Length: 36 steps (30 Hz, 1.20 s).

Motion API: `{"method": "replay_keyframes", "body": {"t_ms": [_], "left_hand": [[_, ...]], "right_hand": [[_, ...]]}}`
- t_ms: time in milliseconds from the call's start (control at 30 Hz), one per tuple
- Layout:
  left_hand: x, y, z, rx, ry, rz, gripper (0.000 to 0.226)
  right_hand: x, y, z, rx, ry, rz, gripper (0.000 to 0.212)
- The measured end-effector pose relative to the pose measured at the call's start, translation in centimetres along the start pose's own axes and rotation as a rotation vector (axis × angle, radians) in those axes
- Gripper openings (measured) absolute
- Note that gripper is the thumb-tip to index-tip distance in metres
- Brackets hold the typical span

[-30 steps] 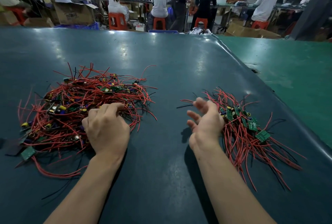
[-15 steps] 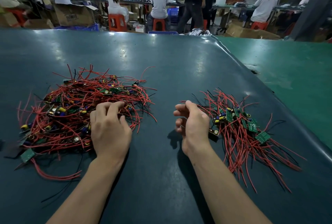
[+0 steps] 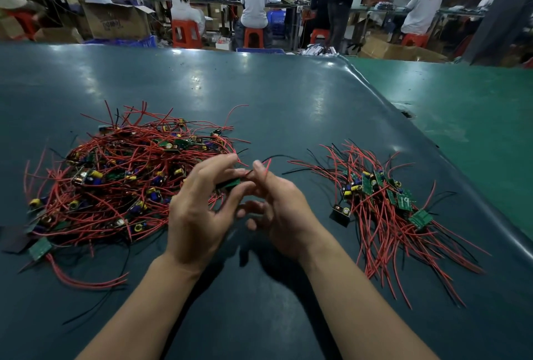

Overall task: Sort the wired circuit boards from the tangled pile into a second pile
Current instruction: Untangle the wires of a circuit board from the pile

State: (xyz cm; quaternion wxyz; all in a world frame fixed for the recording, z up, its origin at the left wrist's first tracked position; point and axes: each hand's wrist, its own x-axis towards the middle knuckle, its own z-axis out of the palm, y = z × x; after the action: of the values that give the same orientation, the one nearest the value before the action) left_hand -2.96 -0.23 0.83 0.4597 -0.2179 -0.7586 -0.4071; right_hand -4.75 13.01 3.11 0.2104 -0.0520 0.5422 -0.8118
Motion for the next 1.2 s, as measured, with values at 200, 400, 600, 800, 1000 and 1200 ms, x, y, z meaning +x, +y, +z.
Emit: {"method": "replay_keyframes", "body": {"t_ms": [200,400,600,800,1000,1200], "left_hand": [[0.0,0.3,0.4,0.147,0.043,0.082,0.028],[-0.3,0.3,0.7,0.090,-0.083,-0.149,0.047],[-0.1,0.5,1.2,-0.341,-0.115,-0.673,0.052],[0.3,1.0,1.1,-0.546,-0.187,-0.774,0.020],[0.2,0.8,1.2,-0.474,-0.160,-0.729,0.013],[0.0,0.5,1.3,-0.433,-0.190,-0.749,0.028]], "right_hand": [[0.2,-0.1,-0.6,-0.024,0.179,-0.186,0.013],[0.1,-1.0,-1.2,0.181,0.175,-0.281,0.014],[-0.3,-0.7,-1.2,-0.018,0.073,-0.191,0.018],[0.0,-0.7,-1.6,-0.204,0.227,-0.280,0.018],[0.3,0.1,-0.9,-0.093,0.262,-0.108,0.021],[0.4,0.0,-0.9,-0.048,0.360,-0.168,0.018]]}}
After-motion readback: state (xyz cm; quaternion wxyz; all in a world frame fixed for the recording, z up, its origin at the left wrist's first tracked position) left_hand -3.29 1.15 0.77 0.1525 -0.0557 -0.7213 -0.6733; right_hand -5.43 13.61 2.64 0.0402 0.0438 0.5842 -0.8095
